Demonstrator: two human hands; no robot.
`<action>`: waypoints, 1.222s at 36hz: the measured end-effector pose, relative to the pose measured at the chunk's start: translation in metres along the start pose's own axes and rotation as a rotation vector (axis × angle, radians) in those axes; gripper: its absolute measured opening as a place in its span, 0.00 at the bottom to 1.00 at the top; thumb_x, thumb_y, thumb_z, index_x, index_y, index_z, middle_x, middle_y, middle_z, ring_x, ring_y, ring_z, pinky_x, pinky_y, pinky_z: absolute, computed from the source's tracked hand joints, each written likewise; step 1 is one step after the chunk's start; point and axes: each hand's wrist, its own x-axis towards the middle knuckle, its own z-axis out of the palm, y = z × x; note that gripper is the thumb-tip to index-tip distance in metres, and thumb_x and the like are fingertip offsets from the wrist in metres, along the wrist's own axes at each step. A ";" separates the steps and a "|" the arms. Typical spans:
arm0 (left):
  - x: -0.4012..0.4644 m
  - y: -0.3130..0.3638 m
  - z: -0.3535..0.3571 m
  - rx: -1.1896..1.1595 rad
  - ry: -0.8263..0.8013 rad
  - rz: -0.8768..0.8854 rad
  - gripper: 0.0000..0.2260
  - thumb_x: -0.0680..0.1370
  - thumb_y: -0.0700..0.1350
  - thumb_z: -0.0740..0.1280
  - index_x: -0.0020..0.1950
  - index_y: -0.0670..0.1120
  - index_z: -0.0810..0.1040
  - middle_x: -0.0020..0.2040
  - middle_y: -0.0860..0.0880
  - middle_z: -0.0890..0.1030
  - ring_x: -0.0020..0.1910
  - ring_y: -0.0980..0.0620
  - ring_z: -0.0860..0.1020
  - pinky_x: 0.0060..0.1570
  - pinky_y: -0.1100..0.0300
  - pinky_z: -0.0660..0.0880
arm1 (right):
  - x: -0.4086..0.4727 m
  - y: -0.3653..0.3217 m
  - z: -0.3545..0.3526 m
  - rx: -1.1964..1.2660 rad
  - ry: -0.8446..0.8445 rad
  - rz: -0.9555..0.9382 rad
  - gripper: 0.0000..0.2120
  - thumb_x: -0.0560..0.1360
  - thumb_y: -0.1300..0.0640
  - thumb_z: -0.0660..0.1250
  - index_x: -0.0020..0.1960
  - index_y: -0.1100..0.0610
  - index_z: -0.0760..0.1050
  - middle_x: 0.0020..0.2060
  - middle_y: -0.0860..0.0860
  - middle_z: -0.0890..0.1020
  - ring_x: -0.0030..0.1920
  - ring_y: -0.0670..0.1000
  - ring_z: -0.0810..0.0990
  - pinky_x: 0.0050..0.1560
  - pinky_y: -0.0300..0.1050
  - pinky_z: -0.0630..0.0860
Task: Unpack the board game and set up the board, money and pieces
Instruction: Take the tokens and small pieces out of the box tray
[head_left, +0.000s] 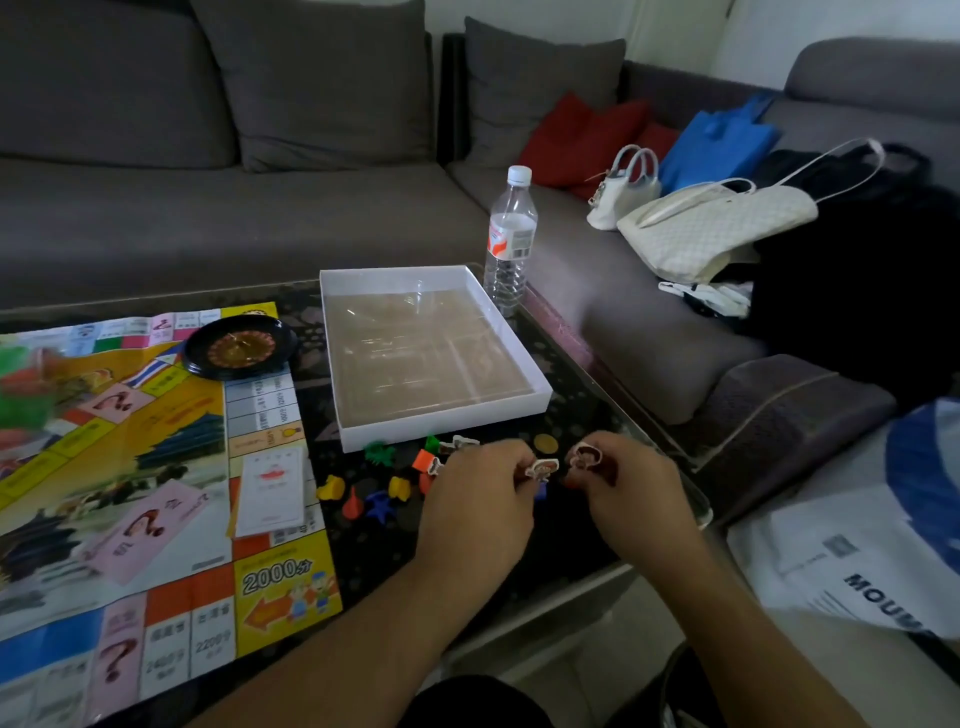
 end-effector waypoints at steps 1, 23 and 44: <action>0.004 0.003 0.002 0.015 0.021 0.018 0.05 0.81 0.49 0.68 0.45 0.55 0.80 0.40 0.56 0.79 0.42 0.57 0.77 0.46 0.57 0.79 | 0.002 0.001 -0.001 0.006 0.026 -0.018 0.12 0.78 0.62 0.72 0.43 0.46 0.80 0.38 0.43 0.82 0.41 0.38 0.79 0.44 0.32 0.70; 0.012 -0.034 -0.030 0.253 -0.090 -0.042 0.14 0.78 0.48 0.72 0.62 0.57 0.80 0.61 0.58 0.74 0.65 0.55 0.70 0.73 0.54 0.66 | -0.034 -0.005 0.006 0.287 0.208 0.080 0.20 0.76 0.71 0.68 0.53 0.46 0.75 0.49 0.44 0.79 0.46 0.34 0.76 0.43 0.25 0.73; -0.002 -0.056 -0.067 0.038 -0.134 -0.083 0.12 0.79 0.46 0.74 0.60 0.58 0.81 0.49 0.62 0.80 0.48 0.63 0.79 0.51 0.69 0.75 | -0.040 -0.058 0.028 0.258 0.103 -0.122 0.18 0.75 0.69 0.68 0.47 0.44 0.76 0.41 0.43 0.79 0.45 0.41 0.78 0.45 0.29 0.74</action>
